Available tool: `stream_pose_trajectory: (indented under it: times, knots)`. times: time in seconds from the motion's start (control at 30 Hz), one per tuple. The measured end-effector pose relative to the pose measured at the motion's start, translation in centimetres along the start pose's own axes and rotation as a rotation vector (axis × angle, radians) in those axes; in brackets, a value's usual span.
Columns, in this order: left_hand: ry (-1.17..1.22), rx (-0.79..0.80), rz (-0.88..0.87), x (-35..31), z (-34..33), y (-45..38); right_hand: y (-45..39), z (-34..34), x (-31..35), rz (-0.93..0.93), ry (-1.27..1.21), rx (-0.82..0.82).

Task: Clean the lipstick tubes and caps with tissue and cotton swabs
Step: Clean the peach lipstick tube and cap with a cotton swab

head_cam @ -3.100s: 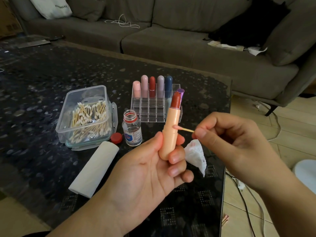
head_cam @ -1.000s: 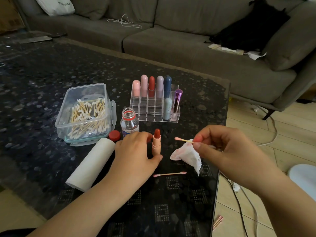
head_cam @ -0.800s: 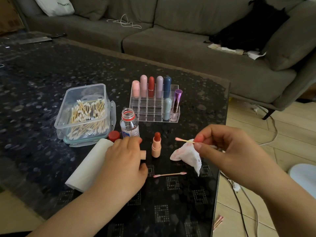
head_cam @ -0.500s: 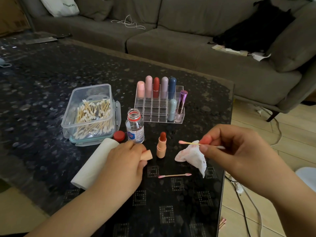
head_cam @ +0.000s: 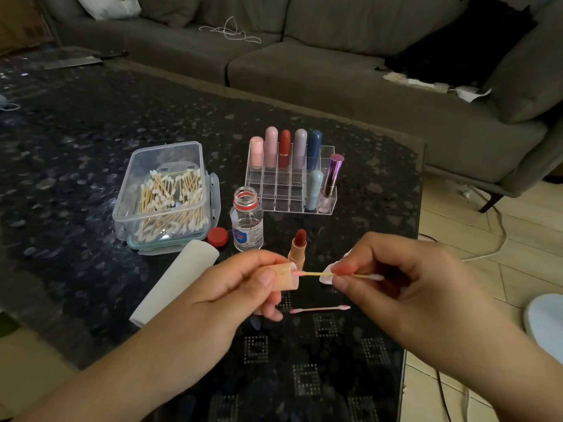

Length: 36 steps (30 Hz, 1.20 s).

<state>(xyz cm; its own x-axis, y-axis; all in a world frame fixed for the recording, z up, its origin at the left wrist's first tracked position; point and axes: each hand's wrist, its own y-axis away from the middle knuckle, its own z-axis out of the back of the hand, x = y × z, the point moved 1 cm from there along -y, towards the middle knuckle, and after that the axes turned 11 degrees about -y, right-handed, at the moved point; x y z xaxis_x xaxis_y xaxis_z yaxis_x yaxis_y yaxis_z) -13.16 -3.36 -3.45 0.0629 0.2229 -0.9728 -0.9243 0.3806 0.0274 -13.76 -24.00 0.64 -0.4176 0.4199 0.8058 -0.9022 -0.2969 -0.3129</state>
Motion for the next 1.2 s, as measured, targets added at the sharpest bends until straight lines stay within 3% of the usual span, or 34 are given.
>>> stream_pose_trajectory:
  times: [0.27,0.43,0.57,0.63,0.7,0.87,1.0,1.13,1.2]
  knots:
    - [-0.104,0.017,-0.043,-0.12,0.08,-0.02,-0.09,-0.3,0.39,0.101,0.008,0.116]
    - [-0.163,0.025,-0.083,-0.28,-0.02,-0.12,-0.18,0.11,0.45,0.115,0.09,0.025]
    - [-0.202,0.013,-0.091,-0.35,0.13,-0.07,-0.01,0.15,0.45,0.124,0.051,0.127]
    - [-0.207,0.022,-0.09,-0.37,0.13,-0.03,-0.03,0.27,0.4,0.129,0.059,0.08]
    - [-0.198,0.016,-0.095,-0.39,0.19,-0.03,-0.13,0.41,0.31,0.121,0.077,0.032]
    - [-0.152,0.01,-0.097,-0.47,0.21,0.01,0.03,0.15,0.38,0.137,0.03,0.117]
    - [-0.071,-0.005,-0.082,-0.66,0.28,-0.05,-0.1,0.5,0.3,0.124,0.091,0.005]
    - [0.033,-0.032,-0.072,-0.86,0.43,-0.17,0.02,0.21,0.28,0.121,0.034,0.104]
    - [0.056,-0.033,-0.076,-0.75,0.45,-0.2,0.02,0.48,0.34,0.125,0.002,0.071]
